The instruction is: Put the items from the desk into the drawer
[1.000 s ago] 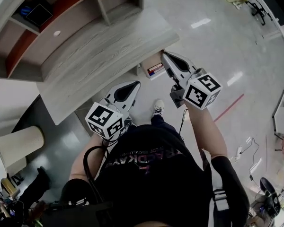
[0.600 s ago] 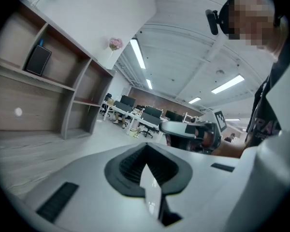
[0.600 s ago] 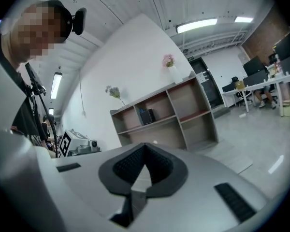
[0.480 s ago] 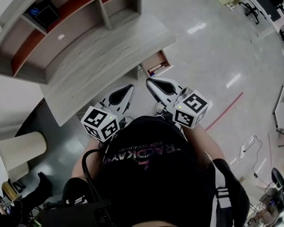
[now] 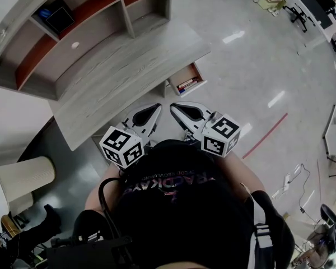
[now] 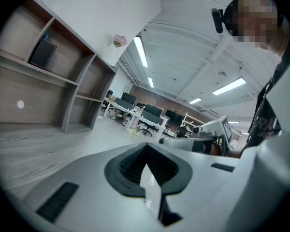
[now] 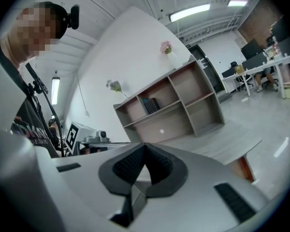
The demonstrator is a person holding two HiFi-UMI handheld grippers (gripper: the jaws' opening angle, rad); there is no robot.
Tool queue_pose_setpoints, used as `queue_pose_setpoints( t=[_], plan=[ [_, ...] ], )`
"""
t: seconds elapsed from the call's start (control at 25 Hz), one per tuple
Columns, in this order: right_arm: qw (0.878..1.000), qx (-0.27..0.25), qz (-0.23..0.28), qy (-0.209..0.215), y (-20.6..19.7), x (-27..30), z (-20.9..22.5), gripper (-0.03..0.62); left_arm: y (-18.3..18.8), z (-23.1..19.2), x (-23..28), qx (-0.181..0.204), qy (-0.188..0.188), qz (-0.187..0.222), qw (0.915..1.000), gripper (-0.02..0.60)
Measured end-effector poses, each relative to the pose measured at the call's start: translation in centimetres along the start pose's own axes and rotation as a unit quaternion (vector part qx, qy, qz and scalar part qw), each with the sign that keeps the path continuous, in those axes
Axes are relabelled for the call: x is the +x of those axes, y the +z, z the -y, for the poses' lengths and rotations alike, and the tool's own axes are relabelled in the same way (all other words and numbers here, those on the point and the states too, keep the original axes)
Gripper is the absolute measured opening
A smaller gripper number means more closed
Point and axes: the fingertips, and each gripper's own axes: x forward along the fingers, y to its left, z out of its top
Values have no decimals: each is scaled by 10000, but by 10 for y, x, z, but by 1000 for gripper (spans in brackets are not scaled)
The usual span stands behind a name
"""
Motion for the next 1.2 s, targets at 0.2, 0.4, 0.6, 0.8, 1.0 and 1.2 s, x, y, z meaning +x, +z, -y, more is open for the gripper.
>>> queue_pose_setpoints(
  t=[0.2, 0.4, 0.6, 0.8, 1.0, 1.2],
  plan=[
    [9998, 179, -26, 21, -2, 5, 4, 17, -1, -4, 3, -27, -32, -74, 10000, 9],
    [9997, 197, -127, 10, -6, 6, 6, 17, -4, -5, 6, -83, -52, -126, 9999, 9],
    [9996, 202, -205, -27, -10, 2, 8, 17, -7, -2, 11, -149, -93, -161, 9997, 9],
    [9994, 246, -238, -51, -10, 4, 12, 17, -8, -4, 16, -164, -128, -206, 9996, 9],
    [9992, 298, -255, -57, -12, 6, 17, 17, -10, -7, 18, -172, -114, -245, 9995, 9],
    [9991, 297, -303, -5, -12, 9, 18, 17, -9, -10, 19, -175, -69, -252, 9995, 9]
  ],
)
